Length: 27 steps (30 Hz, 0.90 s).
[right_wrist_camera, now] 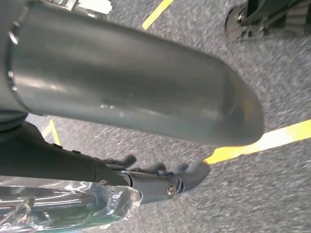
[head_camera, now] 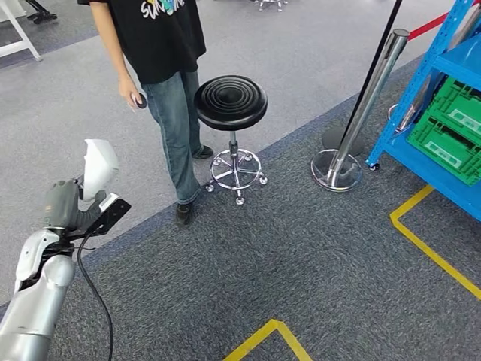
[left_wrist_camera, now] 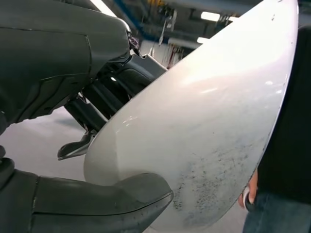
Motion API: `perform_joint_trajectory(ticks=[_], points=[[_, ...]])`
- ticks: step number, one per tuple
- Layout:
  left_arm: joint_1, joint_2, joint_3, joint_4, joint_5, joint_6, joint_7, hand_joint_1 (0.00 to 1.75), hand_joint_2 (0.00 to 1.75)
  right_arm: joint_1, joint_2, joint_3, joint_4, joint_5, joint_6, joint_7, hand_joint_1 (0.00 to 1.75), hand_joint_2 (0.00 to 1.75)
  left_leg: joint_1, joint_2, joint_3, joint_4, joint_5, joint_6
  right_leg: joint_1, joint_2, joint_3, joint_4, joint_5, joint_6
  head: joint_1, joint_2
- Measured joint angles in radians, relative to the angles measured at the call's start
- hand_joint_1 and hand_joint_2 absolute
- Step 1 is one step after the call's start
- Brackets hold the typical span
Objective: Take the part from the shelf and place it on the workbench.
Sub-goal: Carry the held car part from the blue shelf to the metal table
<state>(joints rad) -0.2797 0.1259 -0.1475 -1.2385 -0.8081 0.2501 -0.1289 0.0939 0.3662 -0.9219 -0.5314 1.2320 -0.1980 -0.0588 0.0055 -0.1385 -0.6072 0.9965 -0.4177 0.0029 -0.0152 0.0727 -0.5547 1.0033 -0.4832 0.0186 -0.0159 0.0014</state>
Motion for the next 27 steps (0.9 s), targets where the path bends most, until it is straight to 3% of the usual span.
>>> perform_joint_trajectory(ticks=[1,3,5,7,8,10,11,13,14,16,17,18,20,22,23,24,25,27], points=[[0.005,-0.002,0.006,-0.007,0.019,-0.013,0.001,1.75,1.75,-0.002,0.0,-0.001,0.001,0.0,-0.001,0.0,0.0,0.0,0.002,0.001,-0.003,0.002,-0.001,-0.005,0.0,-0.011,0.002,-0.002,0.002,-0.004,0.0,0.0],[0.012,-0.006,0.018,-0.022,0.055,-0.036,0.005,1.75,1.75,-0.004,0.0,-0.002,0.002,-0.001,-0.002,-0.002,0.0,0.0,0.001,0.046,-0.025,0.046,-0.03,-0.014,-0.001,-0.036,0.006,-0.008,0.005,-0.016,-0.006,0.0],[0.014,-0.01,0.023,-0.037,0.062,-0.043,0.01,1.75,1.75,-0.005,0.0,-0.003,0.004,-0.002,-0.003,-0.005,0.0,0.0,0.001,0.106,-0.084,0.167,-0.092,-0.022,0.002,-0.065,0.008,-0.01,0.003,-0.026,-0.012,0.0],[0.021,-0.012,0.023,-0.046,0.022,-0.025,0.013,1.75,1.75,-0.004,0.0,-0.005,0.006,-0.002,-0.003,-0.006,0.0,0.0,0.007,0.126,-0.14,0.28,-0.13,-0.029,0.004,-0.096,0.009,-0.01,0.0,-0.029,-0.012,0.0],[0.025,-0.012,0.023,-0.048,-0.009,-0.008,0.015,1.75,1.75,-0.004,0.0,-0.007,0.007,-0.002,-0.003,-0.006,0.0,0.0,0.009,0.129,-0.144,0.29,-0.123,-0.031,0.005,-0.11,0.01,-0.01,-0.002,-0.029,-0.012,0.0],[0.03,-0.008,0.022,-0.05,-0.064,0.029,0.017,1.75,1.75,-0.004,0.0,-0.009,0.008,0.0,-0.002,-0.006,0.0,0.0,0.012,0.146,-0.093,0.198,-0.064,-0.03,0.005,-0.136,0.016,-0.01,-0.007,-0.024,-0.012,0.0],[0.03,-0.007,0.021,-0.052,-0.092,0.052,0.017,1.75,1.75,-0.005,0.0,-0.009,0.009,0.0,-0.001,-0.006,0.0,0.0,0.008,0.172,-0.053,0.128,-0.037,-0.028,0.007,-0.149,0.02,-0.009,-0.011,-0.021,-0.012,0.0],[0.028,-0.004,0.017,-0.056,-0.152,0.112,0.017,1.75,1.75,-0.005,0.0,-0.011,0.01,0.003,0.0,-0.008,0.0,0.0,-0.001,0.215,-0.001,0.029,-0.014,-0.017,0.014,-0.17,0.025,-0.008,-0.019,-0.01,-0.012,0.0],[0.028,-0.003,0.015,-0.058,-0.174,0.143,0.017,1.75,1.75,-0.005,0.0,-0.013,0.012,0.005,0.0,-0.009,0.0,0.0,-0.006,0.221,0.005,0.014,-0.019,-0.011,0.017,-0.182,0.028,-0.008,-0.023,-0.005,-0.011,0.0],[0.033,0.0,0.014,-0.062,-0.193,0.183,0.016,1.75,1.75,-0.006,0.0,-0.015,0.014,0.009,0.0,-0.011,0.0,0.0,-0.007,0.198,0.004,0.008,-0.018,0.002,0.016,-0.202,0.033,-0.009,-0.03,0.005,-0.01,0.0],[0.035,0.001,0.014,-0.065,-0.196,0.193,0.016,1.75,1.75,-0.006,0.0,-0.016,0.015,0.011,0.0,-0.012,0.0,0.0,-0.006,0.185,0.005,0.006,-0.017,0.009,0.014,-0.189,0.031,0.0,-0.039,0.011,-0.009,0.0],[0.035,0.001,0.014,-0.067,-0.197,0.198,0.015,1.75,1.75,-0.007,0.0,-0.017,0.017,0.013,0.0,-0.013,0.0,0.0,-0.004,0.173,0.007,0.003,-0.015,0.016,0.012,-0.165,0.021,0.026,-0.058,0.015,-0.006,0.0],[0.035,-0.001,0.014,-0.071,-0.194,0.203,0.01,1.75,1.75,-0.006,0.0,-0.019,0.02,0.014,-0.001,-0.014,0.0,0.0,-0.002,0.149,0.008,0.002,-0.015,0.025,0.009,-0.1,-0.033,0.141,-0.116,0.019,0.001,0.0],[0.04,-0.006,0.013,-0.072,-0.182,0.204,0.002,1.75,1.75,-0.005,0.0,-0.023,0.023,0.016,-0.001,-0.014,0.0,0.0,-0.004,0.121,0.008,0.002,-0.016,0.029,0.01,-0.077,-0.102,0.266,-0.158,0.019,0.003,0.0],[0.044,-0.008,0.013,-0.074,-0.177,0.204,-0.001,1.75,1.75,-0.004,0.0,-0.025,0.025,0.017,-0.002,-0.015,0.0,0.0,-0.005,0.105,0.009,0.002,-0.016,0.03,0.01,-0.074,-0.118,0.286,-0.152,0.018,0.004,0.0],[0.048,-0.01,0.013,-0.076,-0.174,0.204,-0.003,1.75,1.75,-0.004,0.0,-0.026,0.026,0.018,-0.002,-0.015,0.0,0.0,-0.005,0.09,0.01,0.003,-0.016,0.03,0.01,-0.071,-0.116,0.266,-0.127,0.015,0.004,0.0],[0.051,-0.011,0.013,-0.079,-0.174,0.204,-0.004,1.75,1.75,-0.004,0.0,-0.026,0.027,0.019,-0.002,-0.016,0.0,0.0,-0.005,0.075,0.011,0.003,-0.016,0.029,0.01,-0.065,-0.096,0.211,-0.088,0.013,0.004,0.0],[0.053,-0.012,0.011,-0.084,-0.179,0.206,-0.005,1.75,1.75,-0.005,0.0,-0.027,0.028,0.021,-0.003,-0.017,0.0,0.0,-0.006,0.049,0.013,0.005,-0.017,0.024,0.005,-0.024,-0.037,0.073,-0.023,0.007,0.003,0.0]])
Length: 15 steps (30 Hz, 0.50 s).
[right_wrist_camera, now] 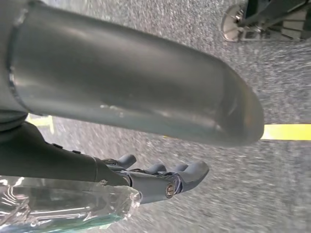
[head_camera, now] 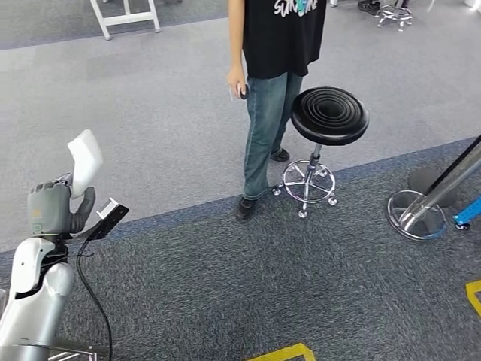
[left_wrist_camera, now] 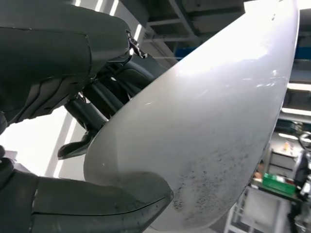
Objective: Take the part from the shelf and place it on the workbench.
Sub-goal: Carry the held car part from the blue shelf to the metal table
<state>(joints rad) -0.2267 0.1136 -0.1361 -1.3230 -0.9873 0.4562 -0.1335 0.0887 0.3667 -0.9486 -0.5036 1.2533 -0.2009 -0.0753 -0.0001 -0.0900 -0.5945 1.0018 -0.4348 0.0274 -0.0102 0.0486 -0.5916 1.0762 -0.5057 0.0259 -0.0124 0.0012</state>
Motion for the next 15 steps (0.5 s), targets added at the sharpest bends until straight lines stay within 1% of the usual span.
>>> perform_joint_trajectory(ticks=[1,2,3,4,5,6,7,8,9,10,11,12,13,14,15], points=[[0.0,0.0,-0.001,-0.002,-0.007,0.004,0.0,1.75,1.75,0.0,0.0,0.0,0.001,0.002,0.0,0.0,0.0,0.0,0.0,-0.012,-0.002,0.001,0.001,-0.005,-0.002,0.017,0.023,-0.045,0.014,-0.002,-0.001,0.0],[0.0,0.0,-0.002,-0.003,-0.017,0.011,0.0,1.75,1.75,-0.001,0.0,-0.001,0.002,0.003,-0.001,-0.001,0.0,0.0,0.001,-0.023,-0.006,0.002,0.002,-0.011,-0.002,0.027,0.035,-0.068,0.016,-0.003,-0.001,0.0],[0.001,0.001,-0.003,-0.003,-0.031,0.02,0.001,1.75,1.75,-0.001,0.0,-0.002,0.002,0.005,-0.001,-0.001,0.0,0.0,0.002,-0.034,-0.009,0.002,0.004,-0.018,-0.001,0.022,0.04,-0.073,0.014,-0.005,-0.002,0.0],[0.003,0.003,-0.004,-0.003,-0.045,0.029,0.002,1.75,1.75,-0.001,0.0,-0.002,0.003,0.008,-0.001,-0.001,0.0,0.0,0.005,-0.045,-0.012,0.0,0.007,-0.025,0.0,0.012,0.042,-0.074,0.016,-0.009,-0.002,0.0],[0.006,0.006,-0.005,-0.003,-0.058,0.037,0.003,1.75,1.75,-0.001,0.0,-0.003,0.004,0.009,-0.001,-0.001,0.0,0.0,0.005,-0.043,-0.014,0.003,0.005,-0.029,0.0,0.0,0.045,-0.078,0.019,-0.014,-0.002,0.0],[0.007,0.009,-0.006,-0.003,-0.067,0.042,0.004,1.75,1.75,-0.002,0.0,-0.004,0.004,0.011,-0.001,-0.002,0.0,0.0,0.004,-0.024,-0.022,0.018,-0.006,-0.034,-0.001,-0.012,0.048,-0.083,0.021,-0.02,-0.005,0.0],[0.006,0.012,-0.007,-0.004,-0.072,0.046,0.005,1.75,1.75,-0.001,0.0,-0.004,0.004,0.012,-0.001,-0.002,0.0,0.0,0.003,0.003,-0.038,0.052,-0.028,-0.038,-0.002,-0.024,0.051,-0.087,0.023,-0.025,-0.008,0.0],[0.005,0.013,-0.009,-0.004,-0.074,0.048,0.006,1.75,1.75,-0.001,0.0,-0.005,0.004,0.012,-0.001,-0.002,0.0,0.0,0.003,0.038,-0.064,0.108,-0.059,-0.042,-0.001,-0.037,0.052,-0.089,0.023,-0.029,-0.01,0.0],[0.005,0.014,-0.01,-0.004,-0.075,0.049,0.007,1.75,1.75,0.0,0.0,-0.005,0.005,0.013,-0.001,-0.002,0.0,0.0,0.004,0.063,-0.098,0.177,-0.092,-0.045,0.0,-0.05,0.053,-0.09,0.022,-0.031,-0.012,0.0],[0.007,0.014,-0.012,-0.004,-0.076,0.049,0.008,1.75,1.75,0.0,0.0,-0.006,0.005,0.013,-0.001,-0.002,0.0,0.0,0.006,0.074,-0.129,0.24,-0.116,-0.048,0.002,-0.064,0.053,-0.09,0.02,-0.032,-0.012,0.0],[0.01,0.014,-0.013,-0.004,-0.079,0.05,0.009,1.75,1.75,0.001,0.0,-0.008,0.005,0.013,-0.001,-0.002,0.0,0.0,0.008,0.079,-0.149,0.279,-0.124,-0.05,0.002,-0.077,0.053,-0.089,0.018,-0.033,-0.012,0.0],[0.012,0.014,-0.014,-0.004,-0.09,0.056,0.011,1.75,1.75,0.0,0.0,-0.01,0.005,0.014,-0.001,-0.002,0.0,0.0,0.01,0.082,-0.149,0.278,-0.111,-0.052,0.002,-0.091,0.054,-0.089,0.016,-0.032,-0.012,0.0],[0.013,0.016,-0.015,-0.004,-0.107,0.067,0.015,1.75,1.75,0.0,0.0,-0.012,0.006,0.016,-0.001,-0.002,0.0,0.0,0.011,0.087,-0.128,0.239,-0.082,-0.052,0.002,-0.104,0.057,-0.089,0.014,-0.03,-0.012,0.0],[0.013,0.017,-0.015,-0.004,-0.129,0.083,0.02,1.75,1.75,0.0,0.0,-0.013,0.006,0.019,-0.001,-0.003,0.0,0.0,0.012,0.102,-0.092,0.173,-0.046,-0.052,0.002,-0.116,0.061,-0.089,0.01,-0.028,-0.013,0.0],[0.011,0.019,-0.017,-0.004,-0.15,0.103,0.024,1.75,1.75,-0.001,0.0,-0.015,0.006,0.023,-0.001,-0.004,0.0,0.0,0.007,0.126,-0.054,0.103,-0.021,-0.051,0.005,-0.127,0.065,-0.088,0.006,-0.023,-0.013,0.0]])
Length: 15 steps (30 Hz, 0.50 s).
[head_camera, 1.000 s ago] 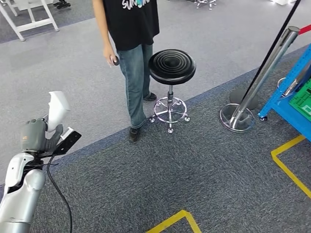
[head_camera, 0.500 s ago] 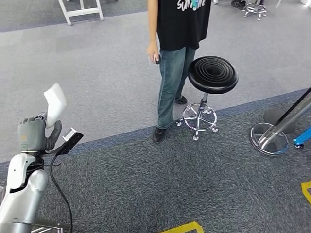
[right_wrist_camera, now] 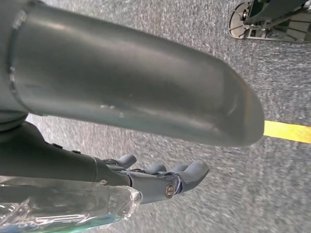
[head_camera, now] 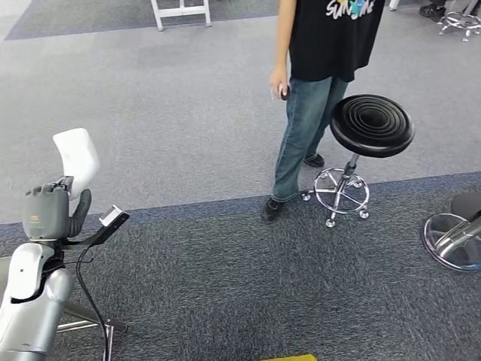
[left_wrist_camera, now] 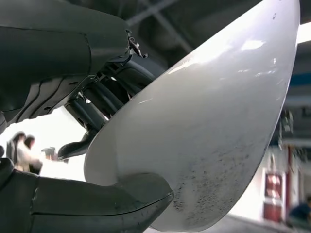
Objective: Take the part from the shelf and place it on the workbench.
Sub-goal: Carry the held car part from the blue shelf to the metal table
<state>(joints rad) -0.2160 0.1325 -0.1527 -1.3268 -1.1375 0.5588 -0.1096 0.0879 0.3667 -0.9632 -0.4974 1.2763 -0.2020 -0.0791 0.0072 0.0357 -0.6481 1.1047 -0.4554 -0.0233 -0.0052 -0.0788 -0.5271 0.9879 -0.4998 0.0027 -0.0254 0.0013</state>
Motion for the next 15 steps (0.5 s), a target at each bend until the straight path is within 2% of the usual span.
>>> perform_joint_trajectory(ticks=[1,2,3,5,6,7,9,10,11,12,13,14,15], points=[[-0.003,0.001,-0.002,0.0,-0.015,0.018,0.003,1.75,1.75,0.0,0.0,-0.001,0.0,0.003,0.0,-0.001,0.0,0.0,-0.004,0.019,0.028,-0.053,0.014,0.005,0.003,-0.011,0.003,0.001,-0.005,0.005,0.0,0.0],[-0.005,0.002,-0.003,0.0,-0.023,0.03,0.004,1.75,1.75,0.0,0.0,-0.003,0.001,0.006,0.0,-0.003,0.0,0.0,-0.008,0.033,0.044,-0.083,0.016,0.012,0.006,-0.021,0.006,0.002,-0.01,0.01,0.001,0.0],[-0.006,0.003,-0.005,0.0,-0.027,0.038,0.005,1.75,1.75,-0.001,0.0,-0.004,0.001,0.008,0.0,-0.004,0.0,0.0,-0.012,0.034,0.047,-0.092,0.01,0.019,0.009,-0.032,0.009,0.003,-0.014,0.015,0.002,0.0],[-0.004,0.006,-0.006,0.0,-0.031,0.046,0.006,1.75,1.75,-0.003,0.0,-0.007,0.002,0.012,-0.001,-0.007,0.0,0.0,-0.011,0.009,0.045,-0.094,0.01,0.033,0.008,-0.048,0.013,0.005,-0.023,0.025,0.003,0.0],[-0.003,0.007,-0.006,0.001,-0.033,0.049,0.007,1.75,1.75,-0.004,0.0,-0.008,0.003,0.014,-0.001,-0.008,0.0,0.0,-0.01,-0.003,0.046,-0.095,0.01,0.04,0.005,-0.033,0.01,0.018,-0.035,0.03,0.004,0.0],[-0.005,0.008,-0.006,0.001,-0.034,0.051,0.007,1.75,1.75,-0.005,0.0,-0.009,0.004,0.016,-0.001,-0.009,0.0,0.0,-0.008,-0.014,0.048,-0.097,0.011,0.046,0.003,-0.007,-0.005,0.051,-0.056,0.035,0.007,0.0],[-0.007,0.008,-0.009,0.001,-0.039,0.055,0.008,1.75,1.75,-0.005,0.0,-0.012,0.006,0.02,-0.002,-0.011,0.0,0.0,-0.007,-0.037,0.049,-0.097,0.01,0.055,0.001,0.054,-0.069,0.18,-0.118,0.038,0.013,0.0],[-0.007,0.007,-0.011,0.001,-0.047,0.057,0.009,1.75,1.75,-0.004,0.0,-0.015,0.007,0.023,-0.002,-0.011,0.0,0.0,-0.008,-0.05,0.049,-0.097,0.01,0.058,0.002,0.068,-0.109,0.251,-0.142,0.037,0.015,0.0],[-0.006,0.007,-0.013,0.001,-0.058,0.059,0.011,1.75,1.75,-0.002,0.0,-0.017,0.008,0.026,-0.002,-0.011,0.0,0.0,-0.01,-0.063,0.049,-0.097,0.01,0.059,0.003,0.074,-0.14,0.302,-0.154,0.035,0.016,0.0],[-0.006,0.007,-0.015,0.001,-0.07,0.062,0.014,1.75,1.75,-0.001,0.0,-0.02,0.008,0.028,-0.001,-0.011,0.0,0.0,-0.012,-0.075,0.05,-0.097,0.01,0.059,0.004,0.076,-0.158,0.324,-0.151,0.032,0.016,0.0],[-0.005,0.008,-0.017,0.001,-0.086,0.067,0.017,1.75,1.75,-0.001,0.0,-0.023,0.008,0.031,-0.001,-0.011,0.0,0.0,-0.013,-0.087,0.051,-0.097,0.009,0.059,0.005,0.078,-0.161,0.316,-0.132,0.028,0.016,0.0],[-0.006,0.008,-0.019,0.001,-0.103,0.074,0.021,1.75,1.75,0.0,0.0,-0.025,0.009,0.033,-0.001,-0.011,0.0,0.0,-0.015,-0.098,0.052,-0.097,0.009,0.059,0.006,0.083,-0.148,0.274,-0.099,0.023,0.016,0.0],[-0.006,0.009,-0.022,0.001,-0.125,0.084,0.026,1.75,1.75,-0.001,0.0,-0.027,0.009,0.036,-0.001,-0.012,0.0,0.0,-0.015,-0.111,0.054,-0.096,0.009,0.059,0.008,0.093,-0.124,0.211,-0.058,0.017,0.016,0.0]])
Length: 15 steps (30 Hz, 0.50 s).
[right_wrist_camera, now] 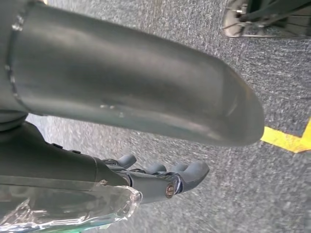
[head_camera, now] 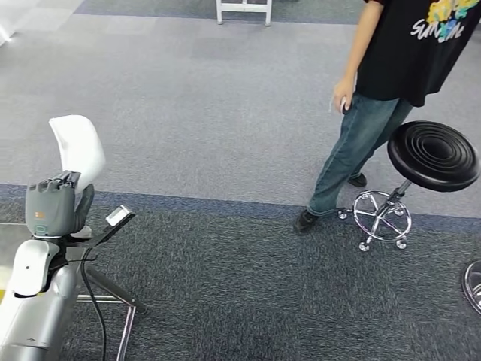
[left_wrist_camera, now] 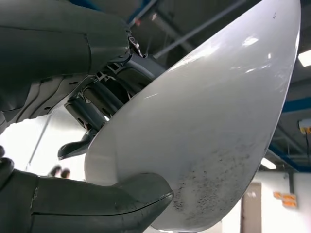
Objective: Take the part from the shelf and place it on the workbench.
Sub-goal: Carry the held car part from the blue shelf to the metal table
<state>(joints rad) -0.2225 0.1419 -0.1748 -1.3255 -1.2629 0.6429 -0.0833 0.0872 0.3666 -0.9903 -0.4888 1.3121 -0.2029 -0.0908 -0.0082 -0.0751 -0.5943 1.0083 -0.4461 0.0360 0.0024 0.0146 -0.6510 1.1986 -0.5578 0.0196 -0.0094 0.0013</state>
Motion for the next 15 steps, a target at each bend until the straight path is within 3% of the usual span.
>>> perform_joint_trajectory(ticks=[2,4,6,7,8,10,11,13,15], points=[[-0.004,0.002,-0.007,0.001,-0.051,0.023,0.014,1.75,1.75,-0.001,0.0,-0.005,0.0,0.006,0.0,-0.002,0.0,0.0,0.001,-0.025,0.0,0.001,0.0,-0.002,0.001,0.046,0.056,-0.134,0.063,-0.013,0.0,0.0],[-0.007,0.006,-0.012,0.003,-0.089,0.039,0.025,1.75,1.75,-0.002,0.0,-0.009,0.0,0.009,0.0,-0.004,0.0,0.0,0.007,-0.048,-0.007,0.002,0.002,-0.011,0.002,0.077,0.085,-0.191,0.074,-0.018,0.0,0.0],[-0.007,0.012,-0.016,0.005,-0.107,0.045,0.029,1.75,1.75,-0.002,0.0,-0.013,0.0,0.011,0.0,-0.004,0.0,0.0,0.012,-0.067,-0.013,0.002,0.005,-0.024,0.002,0.061,0.095,-0.204,0.075,-0.022,0.0,0.0],[-0.007,0.015,-0.017,0.005,-0.113,0.046,0.031,1.75,1.75,-0.002,0.0,-0.014,0.0,0.011,0.0,-0.005,0.0,0.0,0.012,-0.056,-0.015,0.006,0.0,-0.029,0.001,0.048,0.099,-0.211,0.078,-0.025,-0.001,0.0],[-0.009,0.019,-0.017,0.005,-0.121,0.046,0.035,1.75,1.75,-0.002,0.0,-0.016,0.001,0.013,0.0,-0.006,0.0,0.0,0.011,-0.029,-0.026,0.028,-0.016,-0.034,0.0,0.034,0.105,-0.22,0.081,-0.028,-0.003,0.0],[-0.013,0.023,-0.02,0.005,-0.147,0.05,0.044,1.75,1.75,-0.001,0.0,-0.019,0.001,0.016,-0.001,-0.008,0.0,0.0,0.01,0.037,-0.069,0.119,-0.07,-0.044,0.0,0.006,0.112,-0.229,0.083,-0.032,-0.007,0.0],[-0.015,0.024,-0.022,0.005,-0.161,0.052,0.048,1.75,1.75,-0.001,0.0,-0.021,0.001,0.017,-0.001,-0.009,0.0,0.0,0.012,0.055,-0.098,0.178,-0.099,-0.049,0.0,-0.008,0.113,-0.23,0.082,-0.033,-0.009,0.0],[-0.011,0.024,-0.025,0.005,-0.183,0.053,0.054,1.75,1.75,-0.001,0.0,-0.025,0.002,0.02,-0.001,-0.009,0.0,0.0,0.018,0.062,-0.141,0.261,-0.126,-0.057,-0.001,-0.031,0.114,-0.229,0.078,-0.033,-0.009,0.0],[-0.007,0.025,-0.027,0.005,-0.198,0.053,0.059,1.75,1.75,-0.001,0.0,-0.029,0.002,0.024,-0.001,-0.01,0.0,0.0,0.024,0.068,-0.138,0.252,-0.097,-0.066,-0.002,-0.057,0.117,-0.228,0.073,-0.03,-0.009,0.0]])
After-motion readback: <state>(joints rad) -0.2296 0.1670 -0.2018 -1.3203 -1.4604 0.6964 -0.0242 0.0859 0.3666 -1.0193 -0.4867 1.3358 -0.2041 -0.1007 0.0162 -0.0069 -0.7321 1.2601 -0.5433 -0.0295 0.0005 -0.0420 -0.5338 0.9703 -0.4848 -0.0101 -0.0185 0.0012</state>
